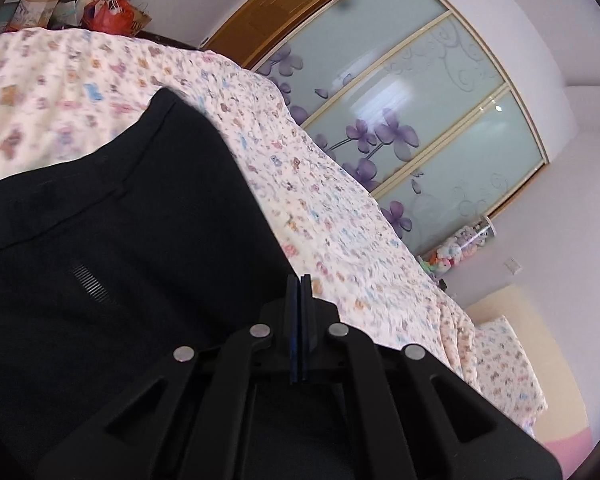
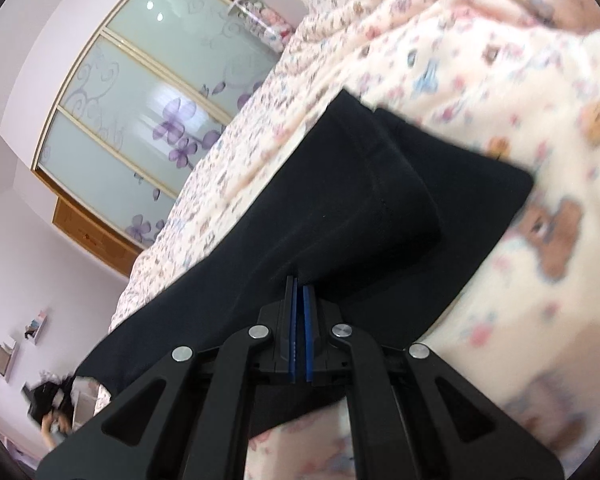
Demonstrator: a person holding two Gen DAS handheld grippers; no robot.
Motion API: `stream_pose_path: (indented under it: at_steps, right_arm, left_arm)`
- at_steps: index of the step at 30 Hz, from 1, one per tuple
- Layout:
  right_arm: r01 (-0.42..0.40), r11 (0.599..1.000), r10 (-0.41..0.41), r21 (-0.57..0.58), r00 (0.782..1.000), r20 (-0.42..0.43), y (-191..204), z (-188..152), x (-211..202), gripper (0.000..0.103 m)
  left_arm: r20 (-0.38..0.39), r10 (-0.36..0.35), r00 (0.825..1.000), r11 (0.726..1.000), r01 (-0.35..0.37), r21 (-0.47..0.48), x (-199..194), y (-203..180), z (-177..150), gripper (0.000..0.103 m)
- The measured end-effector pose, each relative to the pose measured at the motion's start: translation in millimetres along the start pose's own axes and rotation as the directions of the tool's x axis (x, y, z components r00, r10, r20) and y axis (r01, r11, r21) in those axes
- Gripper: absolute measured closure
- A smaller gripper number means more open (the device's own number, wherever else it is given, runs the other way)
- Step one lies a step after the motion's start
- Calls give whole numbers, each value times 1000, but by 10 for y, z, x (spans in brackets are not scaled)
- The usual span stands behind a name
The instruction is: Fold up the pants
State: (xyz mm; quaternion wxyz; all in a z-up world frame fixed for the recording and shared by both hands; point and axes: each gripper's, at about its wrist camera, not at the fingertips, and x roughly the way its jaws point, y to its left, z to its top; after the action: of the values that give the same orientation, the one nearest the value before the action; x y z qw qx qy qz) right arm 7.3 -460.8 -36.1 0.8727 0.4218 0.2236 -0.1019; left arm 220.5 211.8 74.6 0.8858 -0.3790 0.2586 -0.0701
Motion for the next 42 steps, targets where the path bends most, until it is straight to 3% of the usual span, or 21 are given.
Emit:
stream_pose_path:
  at_steps: [10, 13, 16, 19, 21, 22, 23, 24, 26, 27, 28, 30, 31, 33, 34, 36, 42]
  right_arm:
    - [40, 999, -44, 31, 985, 166, -140, 192, -351, 100]
    - [47, 996, -60, 79, 983, 171, -241, 215, -371, 100]
    - [122, 990, -132, 69, 979, 155, -261, 221, -340, 100]
    - [126, 990, -133, 70, 986, 98, -242, 179, -319, 100]
    - [110, 992, -115, 66, 990, 78, -198, 138, -370, 95]
    - [105, 993, -109, 45, 991, 81, -137, 119, -423, 90]
    - [98, 995, -99, 14, 991, 91, -49, 98, -480, 88]
    - [93, 995, -87, -42, 990, 111, 98, 62, -556, 81]
    - [52, 988, -36, -146, 993, 112, 403, -44, -654, 55]
    - [6, 983, 11, -182, 995, 95, 545, -103, -681, 36]
    - [-62, 974, 79, -217, 995, 66, 700, -191, -699, 35]
    - [-209, 946, 200, -247, 978, -60, 1018, -466, -631, 38]
    - [-239, 943, 219, -233, 970, -108, 1099, -548, -564, 45]
    - [-302, 940, 254, -157, 930, -264, 1262, -771, -288, 54]
    - [-308, 946, 259, -101, 906, -336, 1311, -879, -117, 57]
    - [-280, 960, 244, -32, 881, -405, 1340, -1013, 112, 58]
    - [-95, 995, 92, 15, 893, -440, 1255, -1178, 460, 62]
  left_arm:
    - [46, 7, 999, 1000, -7, 12, -1150, 466, -1021, 102]
    - [-5, 39, 999, 998, -39, -54, -1249, 757, -1280, 102]
    - [-53, 84, 995, 992, -88, -93, -1230, 973, -1458, 103]
    - [-27, 88, 996, 995, -89, -49, -1307, 949, -1482, 102]
    - [6, 91, 996, 996, -91, -9, -1374, 874, -1439, 74]
    - [29, 104, 994, 994, -105, 18, -1424, 820, -1423, 42]
    - [72, 111, 991, 992, -115, 50, -1491, 750, -1400, 22]
    - [106, 114, 988, 990, -122, 72, -1541, 692, -1399, 21]
    - [178, 70, 982, 986, -95, 139, -1649, 540, -1380, 12]
    - [193, 63, 979, 983, -95, 157, -1662, 483, -1377, 8]
    - [210, 54, 976, 979, -93, 182, -1661, 408, -1371, 4]
    - [193, 34, 981, 975, -75, 208, -1590, 292, -1361, 4]
    - [176, 25, 984, 974, -64, 219, -1535, 274, -1367, 4]
    - [181, 24, 983, 972, -65, 226, -1494, 314, -1428, 4]
    - [199, 21, 980, 970, -68, 232, -1492, 352, -1465, 4]
    - [215, 22, 976, 969, -73, 236, -1506, 417, -1532, 4]
    - [193, 40, 980, 969, -85, 230, -1492, 504, -1518, 3]
